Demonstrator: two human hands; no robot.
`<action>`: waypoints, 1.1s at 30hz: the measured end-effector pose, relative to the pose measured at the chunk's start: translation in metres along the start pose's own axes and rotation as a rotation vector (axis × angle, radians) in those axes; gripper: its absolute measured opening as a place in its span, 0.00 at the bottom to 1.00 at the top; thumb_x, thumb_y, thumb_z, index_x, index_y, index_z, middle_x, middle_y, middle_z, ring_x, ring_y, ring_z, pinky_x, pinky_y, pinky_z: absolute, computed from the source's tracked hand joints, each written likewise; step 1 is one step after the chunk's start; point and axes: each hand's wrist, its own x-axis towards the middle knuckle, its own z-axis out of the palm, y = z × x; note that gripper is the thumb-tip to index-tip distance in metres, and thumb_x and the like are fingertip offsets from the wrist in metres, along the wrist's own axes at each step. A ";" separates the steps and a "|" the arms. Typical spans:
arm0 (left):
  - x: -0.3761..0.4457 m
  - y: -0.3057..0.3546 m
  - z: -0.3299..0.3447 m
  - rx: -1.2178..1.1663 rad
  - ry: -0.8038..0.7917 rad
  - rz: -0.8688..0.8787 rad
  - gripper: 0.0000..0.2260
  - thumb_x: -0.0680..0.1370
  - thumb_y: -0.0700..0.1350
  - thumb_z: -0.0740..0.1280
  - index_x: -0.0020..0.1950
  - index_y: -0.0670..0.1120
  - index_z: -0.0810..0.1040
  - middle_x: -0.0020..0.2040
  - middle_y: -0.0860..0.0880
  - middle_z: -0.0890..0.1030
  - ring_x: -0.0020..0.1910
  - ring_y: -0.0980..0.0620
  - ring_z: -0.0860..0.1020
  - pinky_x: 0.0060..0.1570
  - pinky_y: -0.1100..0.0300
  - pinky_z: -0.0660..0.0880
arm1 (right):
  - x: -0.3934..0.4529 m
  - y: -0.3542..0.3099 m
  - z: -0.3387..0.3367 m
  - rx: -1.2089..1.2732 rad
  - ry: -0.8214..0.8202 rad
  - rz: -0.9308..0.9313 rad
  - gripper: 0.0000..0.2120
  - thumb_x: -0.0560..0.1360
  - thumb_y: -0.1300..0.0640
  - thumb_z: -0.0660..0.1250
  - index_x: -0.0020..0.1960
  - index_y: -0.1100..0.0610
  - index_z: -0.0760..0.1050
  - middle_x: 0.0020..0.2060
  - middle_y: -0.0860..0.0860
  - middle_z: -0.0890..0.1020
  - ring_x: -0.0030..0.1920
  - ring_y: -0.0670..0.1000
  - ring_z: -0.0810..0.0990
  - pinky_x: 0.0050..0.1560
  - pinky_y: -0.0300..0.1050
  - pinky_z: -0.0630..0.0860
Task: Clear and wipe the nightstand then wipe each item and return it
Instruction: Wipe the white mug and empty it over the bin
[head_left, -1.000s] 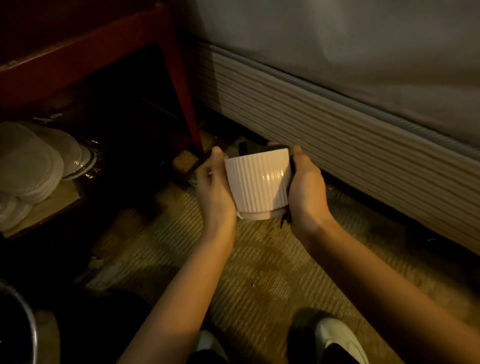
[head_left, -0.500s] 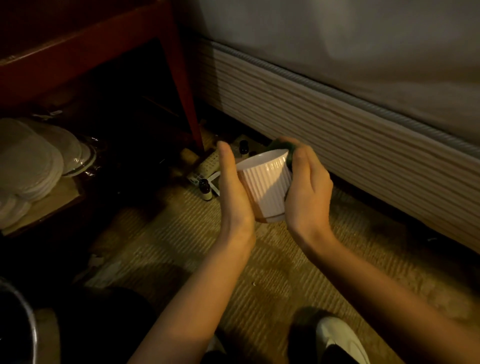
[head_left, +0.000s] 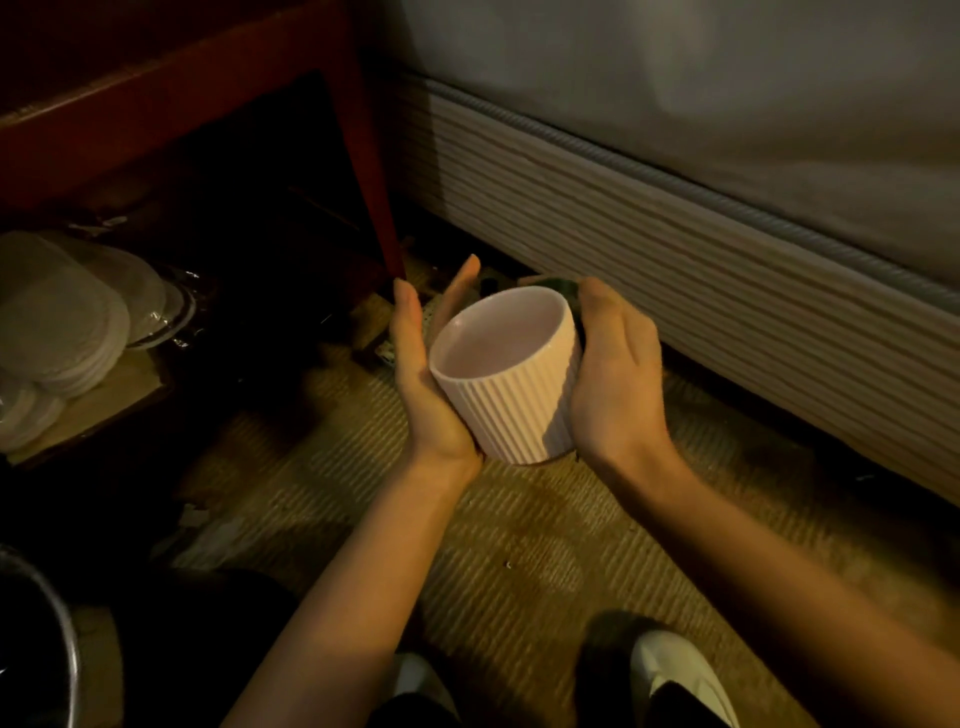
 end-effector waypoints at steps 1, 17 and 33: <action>0.001 0.000 0.000 0.012 0.022 0.015 0.35 0.70 0.66 0.58 0.69 0.43 0.71 0.47 0.43 0.80 0.44 0.47 0.79 0.42 0.56 0.76 | -0.002 0.001 0.001 -0.014 0.050 -0.064 0.18 0.81 0.55 0.50 0.43 0.53 0.77 0.36 0.45 0.80 0.38 0.42 0.78 0.39 0.39 0.72; 0.000 0.001 0.005 0.232 -0.013 -0.063 0.37 0.69 0.73 0.57 0.64 0.46 0.74 0.51 0.47 0.82 0.50 0.51 0.81 0.47 0.57 0.76 | -0.002 -0.001 0.004 -0.025 0.094 0.031 0.16 0.82 0.53 0.49 0.56 0.49 0.76 0.49 0.43 0.78 0.51 0.40 0.77 0.52 0.43 0.75; -0.002 -0.012 0.003 0.040 0.032 -0.152 0.22 0.59 0.51 0.71 0.50 0.46 0.80 0.38 0.48 0.82 0.38 0.51 0.80 0.36 0.58 0.78 | 0.005 -0.004 0.001 -0.102 0.067 0.211 0.16 0.80 0.51 0.55 0.35 0.50 0.70 0.32 0.43 0.76 0.35 0.39 0.73 0.35 0.33 0.68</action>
